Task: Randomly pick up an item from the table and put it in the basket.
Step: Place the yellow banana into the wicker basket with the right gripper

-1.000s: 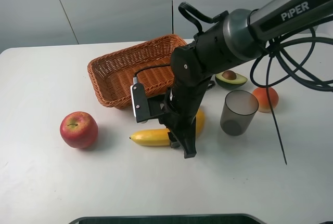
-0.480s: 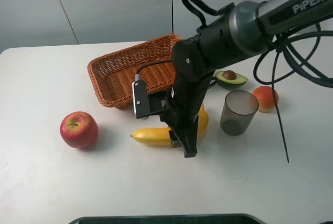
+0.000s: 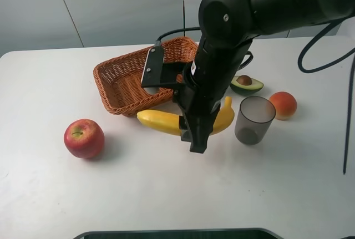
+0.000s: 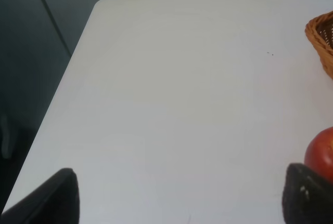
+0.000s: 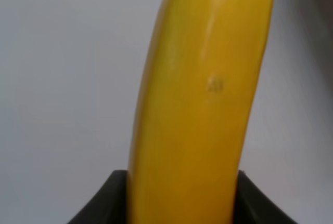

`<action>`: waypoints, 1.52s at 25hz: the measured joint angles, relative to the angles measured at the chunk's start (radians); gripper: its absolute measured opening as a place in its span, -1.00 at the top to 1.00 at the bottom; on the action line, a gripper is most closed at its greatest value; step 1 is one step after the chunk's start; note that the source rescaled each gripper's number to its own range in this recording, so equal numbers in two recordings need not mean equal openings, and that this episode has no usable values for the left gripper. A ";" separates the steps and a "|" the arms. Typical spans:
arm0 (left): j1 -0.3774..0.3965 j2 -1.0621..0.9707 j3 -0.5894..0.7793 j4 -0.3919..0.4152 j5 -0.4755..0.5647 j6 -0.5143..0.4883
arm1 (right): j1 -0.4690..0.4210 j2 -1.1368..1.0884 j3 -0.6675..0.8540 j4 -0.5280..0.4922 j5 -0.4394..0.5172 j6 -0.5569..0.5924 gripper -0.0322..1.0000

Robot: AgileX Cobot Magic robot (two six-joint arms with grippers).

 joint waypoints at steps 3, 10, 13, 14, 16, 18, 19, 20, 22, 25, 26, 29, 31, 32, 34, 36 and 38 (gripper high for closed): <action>0.000 0.000 0.000 0.000 0.000 0.000 | 0.000 -0.056 0.000 0.000 0.004 0.074 0.92; 0.000 0.000 0.000 0.000 0.000 0.004 | -0.035 -0.142 0.000 0.004 0.006 0.148 0.92; 0.000 0.000 0.000 0.000 0.000 0.004 | -0.068 -0.144 0.000 0.004 0.006 0.163 0.92; 0.000 0.000 0.000 0.000 0.000 0.004 | -0.076 -0.144 0.000 0.004 0.007 0.162 0.92; 0.000 0.000 0.000 0.000 0.000 0.004 | -0.092 -0.144 -0.004 0.002 0.007 0.165 0.92; 0.000 0.000 0.000 0.000 0.000 0.004 | -0.105 -0.144 -0.017 -0.003 0.008 0.165 0.92; 0.000 0.000 0.000 0.000 0.000 0.004 | -0.110 -0.144 -0.031 -0.002 0.008 0.165 0.92; 0.000 0.000 0.000 0.000 0.000 0.004 | -0.114 -0.139 -0.048 -0.002 0.006 0.165 0.92; 0.000 0.000 0.000 0.000 0.000 0.004 | -0.121 -0.123 -0.086 -0.002 -0.004 0.167 0.92; 0.000 0.000 0.000 0.000 0.000 0.004 | -0.123 -0.083 -0.159 -0.010 -0.030 0.167 0.92; 0.000 0.000 0.000 0.000 0.000 0.004 | -0.123 -0.065 -0.190 -0.014 -0.041 0.167 0.92; 0.000 0.000 0.000 0.000 0.000 0.004 | -0.124 -0.004 -0.274 -0.026 -0.082 0.167 0.92; 0.000 0.000 0.000 0.000 0.000 0.004 | -0.126 0.035 -0.323 -0.045 -0.121 0.167 0.92; 0.000 0.000 0.000 0.000 0.000 0.004 | -0.128 0.056 -0.339 -0.062 -0.146 0.162 0.92; 0.000 0.000 0.000 0.000 0.000 0.004 | -0.128 0.090 -0.367 -0.084 -0.194 0.126 0.92; 0.000 0.000 0.000 0.000 0.000 0.004 | -0.128 0.127 -0.390 -0.102 -0.220 0.060 0.92; 0.000 0.000 0.000 0.000 0.000 0.004 | -0.128 0.160 -0.407 -0.108 -0.232 -0.014 0.92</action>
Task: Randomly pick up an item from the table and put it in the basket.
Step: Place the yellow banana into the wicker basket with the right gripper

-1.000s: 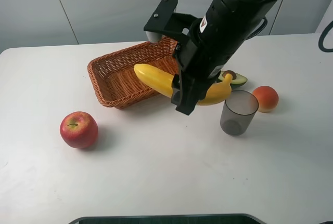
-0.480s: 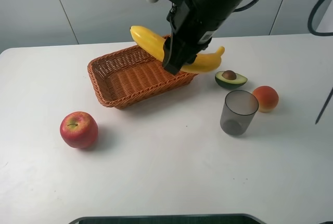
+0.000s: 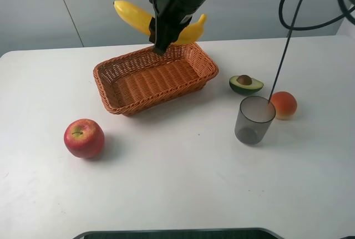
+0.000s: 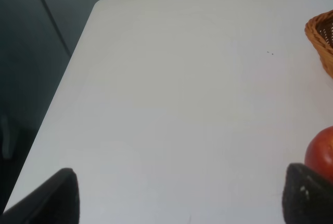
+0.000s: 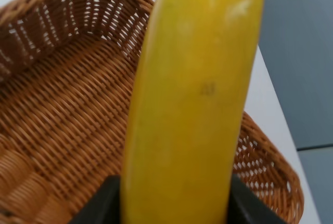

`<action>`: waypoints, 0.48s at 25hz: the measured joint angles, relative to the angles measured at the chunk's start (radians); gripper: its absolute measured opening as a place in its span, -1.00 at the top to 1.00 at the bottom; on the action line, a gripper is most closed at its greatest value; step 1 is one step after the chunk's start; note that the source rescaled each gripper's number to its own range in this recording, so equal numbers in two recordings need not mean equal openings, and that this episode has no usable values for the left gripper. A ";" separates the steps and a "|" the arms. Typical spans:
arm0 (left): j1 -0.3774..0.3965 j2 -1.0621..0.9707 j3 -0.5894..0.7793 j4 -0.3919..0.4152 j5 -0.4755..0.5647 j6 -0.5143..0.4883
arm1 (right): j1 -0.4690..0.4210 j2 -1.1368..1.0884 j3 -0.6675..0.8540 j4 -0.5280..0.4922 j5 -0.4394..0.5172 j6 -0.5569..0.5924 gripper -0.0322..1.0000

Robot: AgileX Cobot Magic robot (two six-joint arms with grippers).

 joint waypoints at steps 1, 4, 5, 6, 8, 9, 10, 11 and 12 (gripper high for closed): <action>0.000 0.000 0.000 0.000 0.000 0.000 | 0.000 0.017 -0.002 0.000 -0.006 -0.032 0.92; 0.000 0.000 0.000 0.000 0.000 -0.002 | -0.002 0.064 -0.008 -0.002 -0.020 -0.099 0.92; 0.000 0.000 0.000 0.000 0.000 -0.003 | -0.002 0.079 -0.008 -0.004 -0.028 -0.120 0.92; 0.000 0.000 0.000 0.000 0.000 -0.003 | -0.007 0.093 -0.008 -0.005 -0.036 -0.133 0.92; 0.000 0.000 0.000 0.000 0.000 -0.003 | -0.013 0.116 -0.008 -0.010 -0.056 -0.144 0.92; 0.000 0.000 0.000 0.000 0.000 -0.003 | -0.015 0.126 -0.008 -0.012 -0.066 -0.148 0.92; 0.000 0.000 0.000 0.000 0.000 -0.003 | -0.017 0.134 -0.008 -0.015 -0.069 -0.150 0.92; 0.000 0.000 0.000 0.000 0.000 -0.003 | -0.017 0.143 -0.008 -0.017 -0.074 -0.153 0.92; 0.000 0.000 0.000 0.000 0.000 -0.003 | -0.017 0.150 -0.008 -0.017 -0.074 -0.156 0.92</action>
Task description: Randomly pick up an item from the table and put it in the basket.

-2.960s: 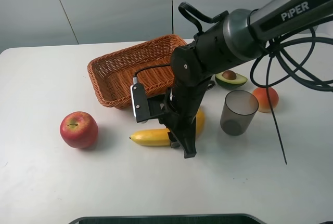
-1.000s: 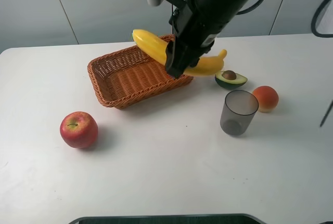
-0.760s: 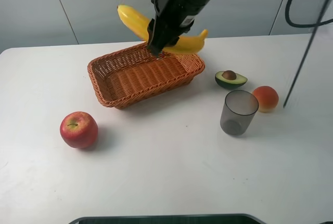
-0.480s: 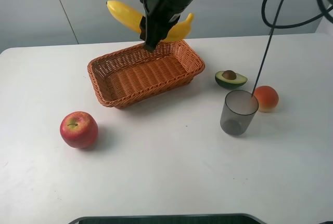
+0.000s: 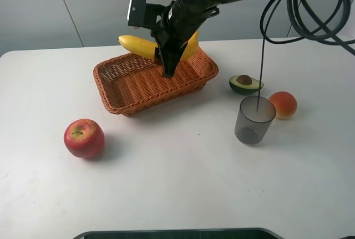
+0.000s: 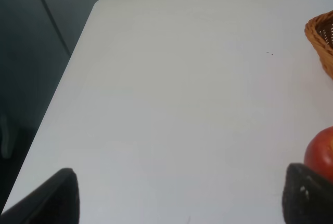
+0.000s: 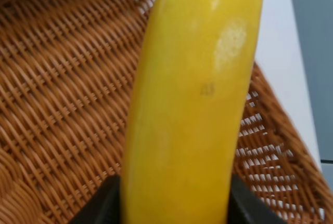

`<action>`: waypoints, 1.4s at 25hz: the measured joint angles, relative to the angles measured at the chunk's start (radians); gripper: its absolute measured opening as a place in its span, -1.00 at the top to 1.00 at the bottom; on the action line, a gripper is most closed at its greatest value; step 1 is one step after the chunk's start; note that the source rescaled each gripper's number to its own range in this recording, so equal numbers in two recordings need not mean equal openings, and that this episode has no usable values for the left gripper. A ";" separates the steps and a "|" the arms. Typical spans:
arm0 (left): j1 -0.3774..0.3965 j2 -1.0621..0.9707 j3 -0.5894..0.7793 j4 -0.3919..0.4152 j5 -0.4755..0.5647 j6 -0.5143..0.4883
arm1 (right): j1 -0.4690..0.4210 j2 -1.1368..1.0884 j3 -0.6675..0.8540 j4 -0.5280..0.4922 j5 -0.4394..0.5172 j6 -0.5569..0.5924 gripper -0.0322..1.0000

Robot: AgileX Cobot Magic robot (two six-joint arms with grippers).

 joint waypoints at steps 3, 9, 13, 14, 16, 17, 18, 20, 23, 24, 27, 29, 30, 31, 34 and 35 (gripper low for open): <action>0.000 0.000 0.000 0.000 0.000 0.000 | 0.000 0.017 0.000 0.000 -0.013 -0.002 0.92; 0.000 0.000 0.000 -0.002 0.000 0.000 | -0.002 0.030 0.000 0.000 -0.023 -0.004 0.92; 0.000 0.000 0.000 -0.002 0.000 0.000 | -0.002 0.029 0.000 0.000 -0.026 -0.010 -0.17; 0.000 0.000 0.000 -0.002 0.000 0.000 | -0.002 0.029 0.000 0.000 -0.026 -0.012 -0.54; 0.000 0.000 0.000 -0.002 0.000 0.000 | -0.002 0.029 0.000 0.000 -0.026 -0.015 -0.90; 0.000 0.000 0.000 -0.002 0.000 0.000 | -0.002 0.029 0.000 0.000 -0.026 -0.015 -0.96; 0.000 0.000 0.000 -0.002 0.000 0.000 | -0.002 0.029 0.000 0.000 -0.026 -0.015 -0.98; 0.000 0.000 0.000 -0.002 0.000 0.000 | -0.002 0.025 0.000 0.000 -0.013 -0.015 -0.99; 0.000 0.000 0.000 -0.002 0.000 0.000 | -0.002 -0.013 0.000 0.035 0.032 -0.017 -0.99; 0.000 0.000 0.000 -0.002 0.000 0.000 | -0.002 -0.032 0.000 0.068 0.056 -0.010 -0.99; 0.000 0.000 0.000 -0.002 0.000 0.000 | -0.023 -0.085 0.000 0.175 0.129 0.112 -1.00; 0.000 0.000 0.000 -0.002 0.000 0.000 | -0.055 -0.120 0.000 0.183 0.178 0.277 -1.00; 0.000 0.000 0.000 -0.002 0.000 0.000 | -0.077 -0.138 0.000 0.176 0.200 0.374 -1.00; 0.000 0.000 0.000 -0.002 0.000 0.000 | -0.098 -0.154 0.006 0.169 0.225 0.445 -1.00; 0.000 0.000 0.000 -0.002 0.000 0.000 | -0.179 -0.231 0.058 0.152 0.280 0.613 -1.00; 0.000 0.000 0.000 -0.002 0.000 0.000 | -0.210 -0.263 0.081 0.152 0.292 0.647 -1.00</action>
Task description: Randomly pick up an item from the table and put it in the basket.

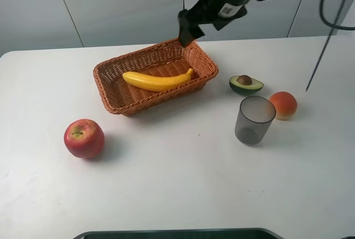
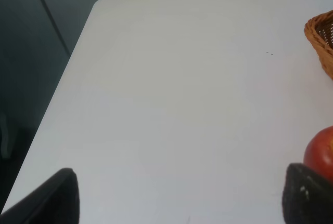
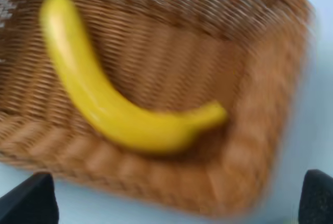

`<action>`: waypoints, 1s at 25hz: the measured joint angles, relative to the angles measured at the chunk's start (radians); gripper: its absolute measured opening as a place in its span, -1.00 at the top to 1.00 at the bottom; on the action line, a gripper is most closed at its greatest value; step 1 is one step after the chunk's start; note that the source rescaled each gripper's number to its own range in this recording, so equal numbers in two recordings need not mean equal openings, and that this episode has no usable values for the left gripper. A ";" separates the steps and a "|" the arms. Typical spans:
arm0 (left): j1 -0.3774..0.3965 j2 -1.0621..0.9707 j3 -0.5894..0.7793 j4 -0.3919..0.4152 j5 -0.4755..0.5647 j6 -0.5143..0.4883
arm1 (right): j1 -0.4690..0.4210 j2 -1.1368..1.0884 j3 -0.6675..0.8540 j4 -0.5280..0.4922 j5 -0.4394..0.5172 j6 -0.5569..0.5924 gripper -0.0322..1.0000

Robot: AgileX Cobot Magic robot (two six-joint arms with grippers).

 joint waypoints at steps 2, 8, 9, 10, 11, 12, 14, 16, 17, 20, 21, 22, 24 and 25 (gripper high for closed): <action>0.000 0.000 0.000 0.000 0.000 0.000 | -0.062 -0.071 0.060 -0.002 0.025 0.067 -1.00; 0.000 0.000 0.000 0.000 0.000 0.000 | -0.239 -0.278 0.234 -0.002 0.093 0.166 -1.00; 0.000 0.000 0.000 0.000 0.000 0.000 | -0.271 -0.316 0.263 -0.002 0.105 0.175 -1.00; 0.000 0.000 0.000 0.000 0.000 0.000 | -0.296 -0.349 0.290 -0.002 0.114 0.182 -1.00; 0.000 0.000 0.000 0.000 0.000 0.000 | -0.327 -0.390 0.312 -0.002 0.123 0.185 -1.00; 0.000 0.000 0.000 0.000 0.000 0.000 | -0.356 -0.432 0.340 -0.004 0.132 0.185 -1.00; 0.000 0.000 0.000 0.000 0.000 0.000 | -0.408 -0.512 0.394 -0.021 0.151 0.187 -1.00; 0.000 0.000 0.000 0.000 0.000 0.000 | -0.459 -0.600 0.442 -0.038 0.167 0.189 -1.00; 0.000 0.000 0.000 0.000 0.000 0.000 | -0.477 -0.638 0.465 -0.046 0.176 0.189 -1.00; 0.000 0.000 0.000 0.000 0.000 0.000 | -0.517 -0.770 0.518 -0.053 0.193 0.187 -1.00; 0.000 0.000 0.000 0.000 0.000 0.000 | -0.519 -0.808 0.533 -0.053 0.197 0.186 -1.00; 0.000 0.000 0.000 0.000 0.000 0.000 | -0.522 -0.854 0.542 -0.053 0.205 0.186 -1.00; 0.000 0.000 0.000 0.000 0.000 0.000 | -0.522 -0.931 0.553 -0.053 0.226 0.186 -1.00; 0.000 0.000 0.000 0.000 0.000 0.000 | -0.522 -0.969 0.555 -0.053 0.239 0.184 -1.00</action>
